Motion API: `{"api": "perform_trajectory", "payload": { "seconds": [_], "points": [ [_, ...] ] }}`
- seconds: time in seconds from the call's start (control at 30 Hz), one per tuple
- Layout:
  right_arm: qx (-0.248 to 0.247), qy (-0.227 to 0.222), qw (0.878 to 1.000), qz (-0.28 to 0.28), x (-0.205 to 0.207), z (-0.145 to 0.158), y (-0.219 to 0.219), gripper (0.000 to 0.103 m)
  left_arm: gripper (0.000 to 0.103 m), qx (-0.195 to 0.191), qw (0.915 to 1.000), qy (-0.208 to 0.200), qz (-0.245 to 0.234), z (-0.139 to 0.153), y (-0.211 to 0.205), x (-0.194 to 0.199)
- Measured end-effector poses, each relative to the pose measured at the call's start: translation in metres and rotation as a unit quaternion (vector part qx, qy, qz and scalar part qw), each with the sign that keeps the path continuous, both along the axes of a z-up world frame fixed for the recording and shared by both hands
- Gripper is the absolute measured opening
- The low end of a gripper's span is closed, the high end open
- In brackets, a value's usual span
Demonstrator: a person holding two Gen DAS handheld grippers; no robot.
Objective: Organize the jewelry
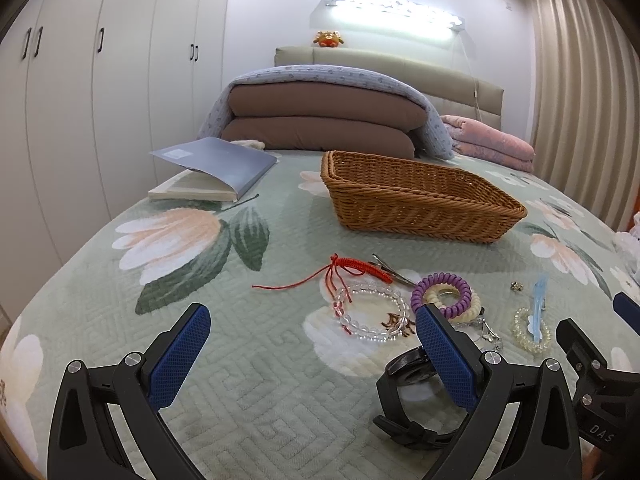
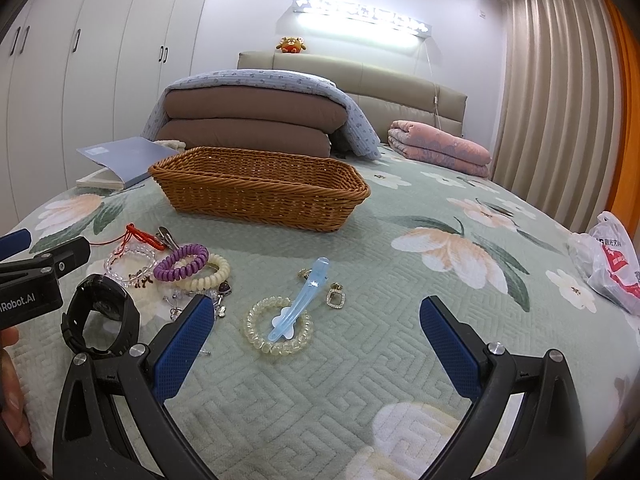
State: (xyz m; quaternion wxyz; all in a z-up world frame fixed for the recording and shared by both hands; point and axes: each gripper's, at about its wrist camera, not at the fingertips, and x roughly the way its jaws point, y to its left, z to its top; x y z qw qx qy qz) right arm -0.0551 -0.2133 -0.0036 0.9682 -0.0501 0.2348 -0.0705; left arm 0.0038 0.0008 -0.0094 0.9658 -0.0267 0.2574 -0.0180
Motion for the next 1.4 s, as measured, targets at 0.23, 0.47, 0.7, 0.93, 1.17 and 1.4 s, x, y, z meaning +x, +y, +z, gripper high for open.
{"api": "perform_trajectory", "payload": {
  "seconds": [0.23, 0.47, 0.7, 0.93, 1.17, 1.4],
  "points": [
    [-0.001, 0.001, 1.000, 0.000, 0.000, -0.001, 0.000, 0.103, 0.102, -0.002, 1.0000, 0.002, -0.002, 0.000, -0.001, 0.001],
    [-0.002, 0.000, 1.000, 0.000, 0.000, 0.000, 0.001, 0.103, 0.102, -0.001, 1.0000, 0.002, -0.003, 0.000, -0.002, 0.001],
    [-0.001, -0.001, 1.000, -0.002, -0.001, 0.000, 0.000, 0.103, 0.102, -0.001, 1.0000, 0.003, -0.003, 0.000, -0.001, 0.001],
    [0.037, -0.009, 0.999, 0.011, -0.004, 0.005, -0.014, 0.103, 0.102, -0.035, 0.9987, 0.023, -0.030, 0.001, 0.007, 0.004],
    [0.071, 0.003, 0.997, 0.019, 0.000, 0.009, -0.028, 0.091, 0.102, -0.107, 0.9868, 0.073, -0.097, -0.005, 0.022, 0.013],
    [0.096, 0.031, 0.995, 0.012, 0.010, 0.014, -0.058, 0.053, 0.096, -0.115, 0.9787, 0.097, -0.139, -0.007, 0.023, -0.013]
  ]
}}
